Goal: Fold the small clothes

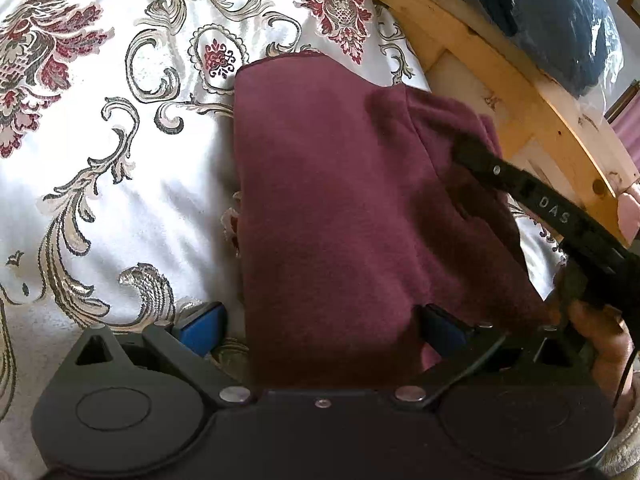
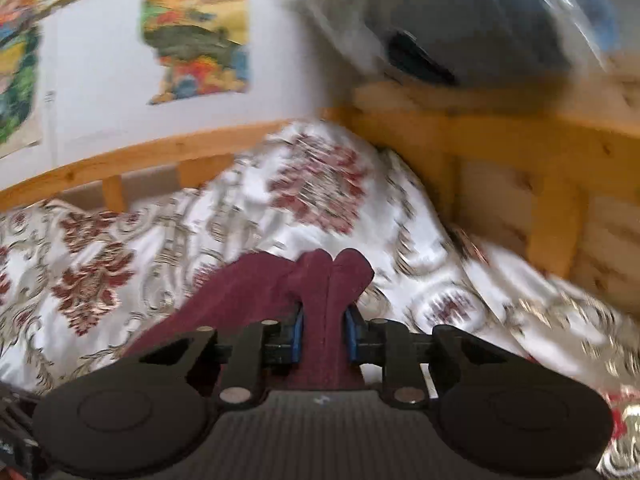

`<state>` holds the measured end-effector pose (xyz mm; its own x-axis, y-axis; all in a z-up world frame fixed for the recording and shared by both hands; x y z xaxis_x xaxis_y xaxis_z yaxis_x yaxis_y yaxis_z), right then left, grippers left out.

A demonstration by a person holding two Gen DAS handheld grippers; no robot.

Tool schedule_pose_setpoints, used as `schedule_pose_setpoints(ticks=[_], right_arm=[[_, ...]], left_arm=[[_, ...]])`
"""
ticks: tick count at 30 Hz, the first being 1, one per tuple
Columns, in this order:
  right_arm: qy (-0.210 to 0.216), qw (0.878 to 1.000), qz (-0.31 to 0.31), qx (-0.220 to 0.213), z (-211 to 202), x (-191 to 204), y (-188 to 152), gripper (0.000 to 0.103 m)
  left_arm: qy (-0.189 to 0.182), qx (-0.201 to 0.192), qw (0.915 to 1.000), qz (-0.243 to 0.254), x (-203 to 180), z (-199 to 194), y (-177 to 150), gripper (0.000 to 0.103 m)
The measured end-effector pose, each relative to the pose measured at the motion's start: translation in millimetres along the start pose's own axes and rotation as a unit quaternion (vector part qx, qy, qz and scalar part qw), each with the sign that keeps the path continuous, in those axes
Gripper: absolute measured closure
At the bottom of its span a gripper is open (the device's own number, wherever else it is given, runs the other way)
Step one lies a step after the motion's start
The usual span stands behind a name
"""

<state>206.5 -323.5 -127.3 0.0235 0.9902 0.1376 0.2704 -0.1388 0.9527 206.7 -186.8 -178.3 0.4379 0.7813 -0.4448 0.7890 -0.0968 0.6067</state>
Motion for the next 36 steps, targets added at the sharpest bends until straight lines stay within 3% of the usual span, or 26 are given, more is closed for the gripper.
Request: schedule_pose_setpoints(ticks=[5,7,9,16,22,26,28,30,31,36], right_arm=[[-0.008,0.999,0.029,0.016,5,-14,-3,0.078],[-0.009,0.998,0.061,0.028,8,-25,-7,0.066],[-0.004,0.995,0.094,0.034,8,-35,-9,0.045],[0.02,0.987,0.15,0.054,15,-43,-16,0.037],[0.048,0.982,0.173,0.049,16,-33,-14,0.017],[0.052,0.979,0.192,0.044,18,-38,-13,0.02],[0.047,0.976,0.21,0.04,20,-46,-13,0.03],[0.038,0.973,0.222,0.04,22,-56,-15,0.05],[0.035,0.973,0.224,0.041,23,-59,-16,0.053],[0.038,0.977,0.204,0.046,24,-52,-19,0.055]], left_arm=[[0.001,-0.005,1.0,0.0,0,-1,-1,0.001],[0.004,-0.005,1.0,0.001,0,0,-2,0.0],[0.004,-0.004,1.0,-0.002,0,0,-2,0.0],[-0.015,-0.002,0.9974,-0.07,15,-8,7,0.001],[-0.021,-0.025,0.9963,-0.079,17,-10,26,0.001],[-0.01,-0.022,0.9981,-0.057,14,-2,31,0.004],[0.0,-0.01,0.9986,-0.051,14,4,29,0.01],[0.0,-0.005,0.9982,-0.059,15,7,27,0.013],[-0.002,-0.006,0.9981,-0.061,15,8,27,0.014],[-0.008,0.001,0.9987,-0.05,12,8,24,0.028]])
Point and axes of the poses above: each gripper's, at about its wrist camera, not at the fingertips, and z roughly the way its jaws point, x to its left, y to its top, the point moved 10 cm from there along z, roughly the way its jaws point, and after that the axes turned 3 degrees about z, right-handed, at the moved point
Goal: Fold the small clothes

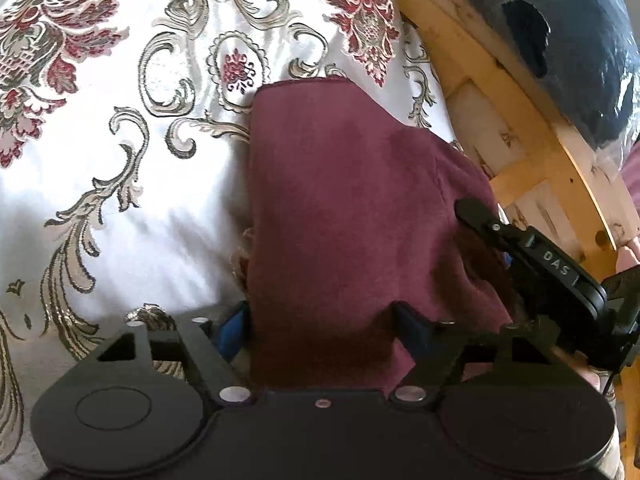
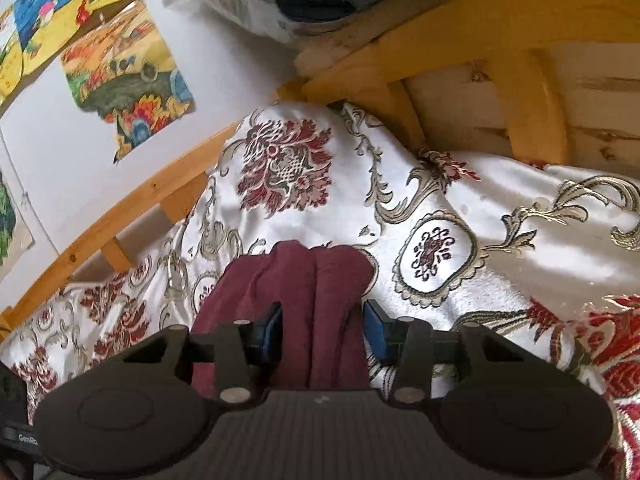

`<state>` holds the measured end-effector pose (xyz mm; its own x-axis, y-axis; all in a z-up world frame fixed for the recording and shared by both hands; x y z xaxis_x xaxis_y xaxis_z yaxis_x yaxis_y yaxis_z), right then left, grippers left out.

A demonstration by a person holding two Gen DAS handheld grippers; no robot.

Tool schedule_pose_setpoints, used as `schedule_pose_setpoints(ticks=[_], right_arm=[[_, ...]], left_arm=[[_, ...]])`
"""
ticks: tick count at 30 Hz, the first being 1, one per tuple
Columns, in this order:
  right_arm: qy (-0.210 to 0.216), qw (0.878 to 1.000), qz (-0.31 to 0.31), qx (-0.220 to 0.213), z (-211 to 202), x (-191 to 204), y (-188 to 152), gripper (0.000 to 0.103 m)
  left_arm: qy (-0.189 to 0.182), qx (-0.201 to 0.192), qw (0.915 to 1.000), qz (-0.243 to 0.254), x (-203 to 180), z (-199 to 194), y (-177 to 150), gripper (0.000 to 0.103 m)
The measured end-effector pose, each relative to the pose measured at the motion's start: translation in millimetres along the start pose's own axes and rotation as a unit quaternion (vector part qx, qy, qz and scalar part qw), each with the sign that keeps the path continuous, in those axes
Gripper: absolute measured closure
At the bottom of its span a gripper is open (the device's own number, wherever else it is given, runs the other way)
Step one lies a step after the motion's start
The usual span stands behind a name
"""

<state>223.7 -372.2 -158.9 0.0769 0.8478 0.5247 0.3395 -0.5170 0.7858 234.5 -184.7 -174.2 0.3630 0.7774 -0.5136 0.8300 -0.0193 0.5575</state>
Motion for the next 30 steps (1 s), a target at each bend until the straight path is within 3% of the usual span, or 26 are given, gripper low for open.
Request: schedule_pose_setpoints(ticks=[4,14,18,23,30], right_arm=[[-0.003,1.0,-0.011,0.007,1,3,-3,0.059],[0.018,0.999,0.037,0.003,-3,0,-1,0.075],[0.02,0.999,0.038,-0.004,-5,4,-1,0.081],[0.02,0.999,0.02,-0.014,-10,12,1,0.082],[0.022,0.999,0.0,-0.03,-16,21,5,0.082]], left_arm=[[-0.001,0.002,1.0,0.005,-1,-2,-1,0.031],[0.006,0.009,0.9996,0.025,-5,-3,1,0.038],[0.016,0.008,0.9987,0.048,-10,-4,1,0.049],[0.015,0.004,0.9981,0.06,-13,-8,1,0.058],[0.02,-0.002,0.9978,0.063,-17,-13,0,0.061]])
Point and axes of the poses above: each gripper's, at about its wrist camera, not at the fingertips, and z roughly the way its jaws point, x to its left, y to its top, the point moved 10 cm from there along z, roughly the way its jaws point, and after that the axes turned 3 degrees about z, right-handed, at the moved point
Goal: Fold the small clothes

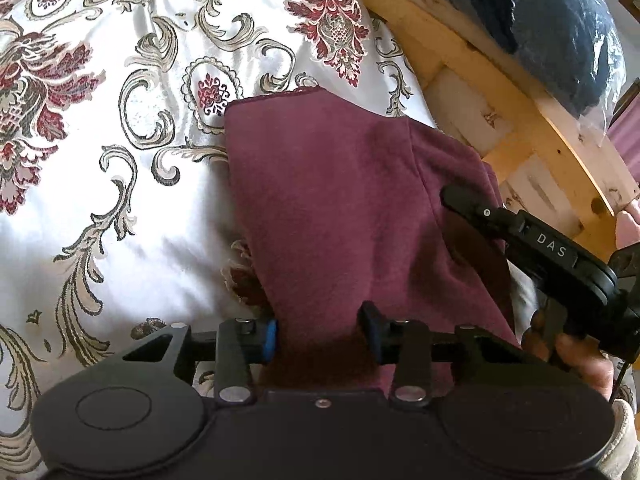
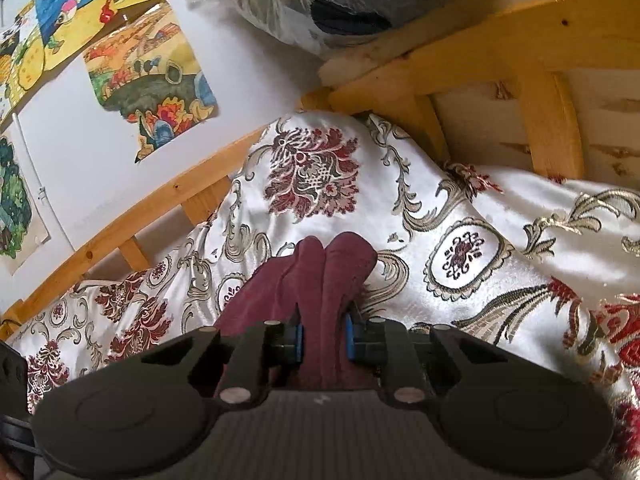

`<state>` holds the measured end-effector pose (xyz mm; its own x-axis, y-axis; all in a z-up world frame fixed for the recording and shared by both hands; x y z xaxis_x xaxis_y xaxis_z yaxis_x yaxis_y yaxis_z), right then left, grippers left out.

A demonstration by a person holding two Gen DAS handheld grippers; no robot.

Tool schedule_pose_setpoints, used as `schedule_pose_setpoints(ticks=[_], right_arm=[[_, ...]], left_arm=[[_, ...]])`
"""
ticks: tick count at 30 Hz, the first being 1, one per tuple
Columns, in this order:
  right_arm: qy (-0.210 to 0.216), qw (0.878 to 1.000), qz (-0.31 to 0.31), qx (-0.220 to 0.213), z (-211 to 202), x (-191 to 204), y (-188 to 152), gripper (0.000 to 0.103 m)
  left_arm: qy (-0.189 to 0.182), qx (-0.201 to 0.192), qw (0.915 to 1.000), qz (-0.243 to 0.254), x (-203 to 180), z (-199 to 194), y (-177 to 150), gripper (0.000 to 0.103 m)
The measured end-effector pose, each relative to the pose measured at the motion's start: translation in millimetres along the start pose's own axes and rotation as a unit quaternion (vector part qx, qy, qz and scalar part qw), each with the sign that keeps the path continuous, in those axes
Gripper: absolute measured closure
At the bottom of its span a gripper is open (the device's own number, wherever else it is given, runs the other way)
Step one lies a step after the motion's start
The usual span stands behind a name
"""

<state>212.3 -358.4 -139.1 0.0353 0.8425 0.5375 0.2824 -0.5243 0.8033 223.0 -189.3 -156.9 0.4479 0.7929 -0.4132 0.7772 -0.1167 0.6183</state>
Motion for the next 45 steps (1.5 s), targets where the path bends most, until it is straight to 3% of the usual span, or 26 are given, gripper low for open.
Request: schedule_pose_setpoints(ticks=[36,45], right_arm=[[-0.001,0.992,-0.08,-0.093,-24,45,20,0.083],[0.003,0.985,-0.121,-0.122,0,78,47,0.083]], left_arm=[[0.007,-0.042,0.9967,0.069,-12,-31,18,0.063],[0.019,-0.078,0.9931,0.086,3,-49,53,0.063]])
Point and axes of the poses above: each gripper's, at about its wrist camera, not at the fingertips, and z roughly the way its jaws point, x to its left, y to its top, the point moved 10 cm from there along z, roughly the way its jaws point, and after that the axes turned 3 degrees about z, right-handed, at the moved point
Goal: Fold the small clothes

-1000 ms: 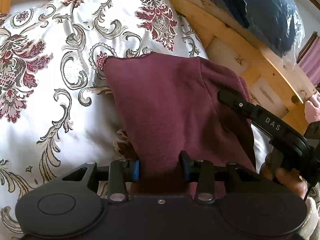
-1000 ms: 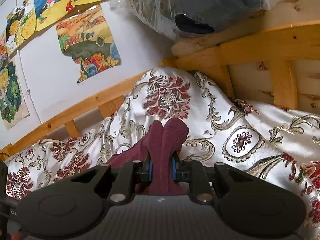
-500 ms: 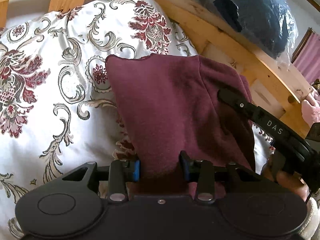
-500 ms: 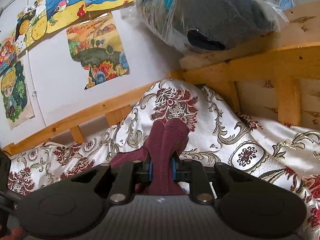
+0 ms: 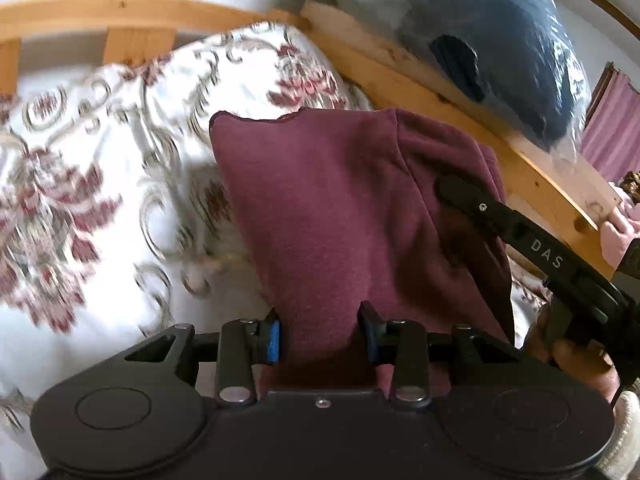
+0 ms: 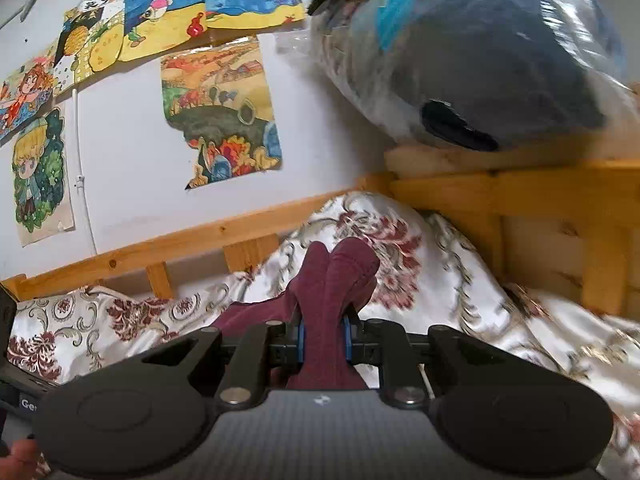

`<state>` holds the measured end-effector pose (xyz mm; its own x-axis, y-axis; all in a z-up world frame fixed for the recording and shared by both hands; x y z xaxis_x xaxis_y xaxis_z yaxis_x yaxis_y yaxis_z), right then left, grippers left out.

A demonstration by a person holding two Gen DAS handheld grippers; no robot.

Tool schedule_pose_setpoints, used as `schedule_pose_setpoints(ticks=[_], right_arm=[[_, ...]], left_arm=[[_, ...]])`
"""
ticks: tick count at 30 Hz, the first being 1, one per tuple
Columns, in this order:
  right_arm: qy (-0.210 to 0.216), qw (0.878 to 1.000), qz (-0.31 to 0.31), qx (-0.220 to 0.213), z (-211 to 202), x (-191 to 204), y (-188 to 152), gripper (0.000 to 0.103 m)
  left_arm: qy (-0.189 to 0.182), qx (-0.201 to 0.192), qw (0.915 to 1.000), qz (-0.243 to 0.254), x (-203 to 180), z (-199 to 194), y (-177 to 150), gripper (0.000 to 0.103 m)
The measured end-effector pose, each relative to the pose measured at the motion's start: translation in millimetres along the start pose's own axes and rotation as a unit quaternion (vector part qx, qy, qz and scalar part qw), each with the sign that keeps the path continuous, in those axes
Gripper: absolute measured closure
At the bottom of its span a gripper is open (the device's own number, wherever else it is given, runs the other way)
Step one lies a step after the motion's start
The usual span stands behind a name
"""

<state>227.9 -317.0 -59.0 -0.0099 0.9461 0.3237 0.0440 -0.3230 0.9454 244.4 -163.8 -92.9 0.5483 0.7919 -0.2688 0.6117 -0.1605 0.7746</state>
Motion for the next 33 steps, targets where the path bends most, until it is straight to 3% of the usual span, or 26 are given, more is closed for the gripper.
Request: schedule_pose_setpoints(ticks=[10,16,18,31,33], right_arm=[[0.025,1.0,0.005,0.0,101,33,14,0.083],[0.017,0.997,0.024,0.078,159,23,-25,0.083],[0.021,0.994,0.021,0.102,163,17,-38,0.083],[0.02,0.993,0.0,0.114,168,9,-46,0.08],[0.011,0.994,-0.01,0.113,168,9,-45,0.071]], left_arm=[[0.069,-0.042,0.9964,0.024,72,10,62,0.063],[0.095,-0.017,0.9947,-0.035,118,43,51,0.063],[0.097,-0.011,0.9945,-0.036,124,47,47,0.062],[0.091,-0.008,0.9951,-0.038,130,53,43,0.057],[0.093,-0.007,0.9949,-0.04,131,53,42,0.052]])
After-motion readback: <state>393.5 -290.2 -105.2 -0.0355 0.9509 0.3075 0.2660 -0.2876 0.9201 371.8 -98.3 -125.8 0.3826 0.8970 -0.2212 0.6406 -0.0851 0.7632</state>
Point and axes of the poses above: each gripper's, at about its wrist camera, not at the fingertips, and z roughly the way its jaws point, x to its left, y to its top, the point moved 10 cm from there along z, roughly the way its jaws point, and after that the axes turned 3 degrees about z, right-handed, at the moved point
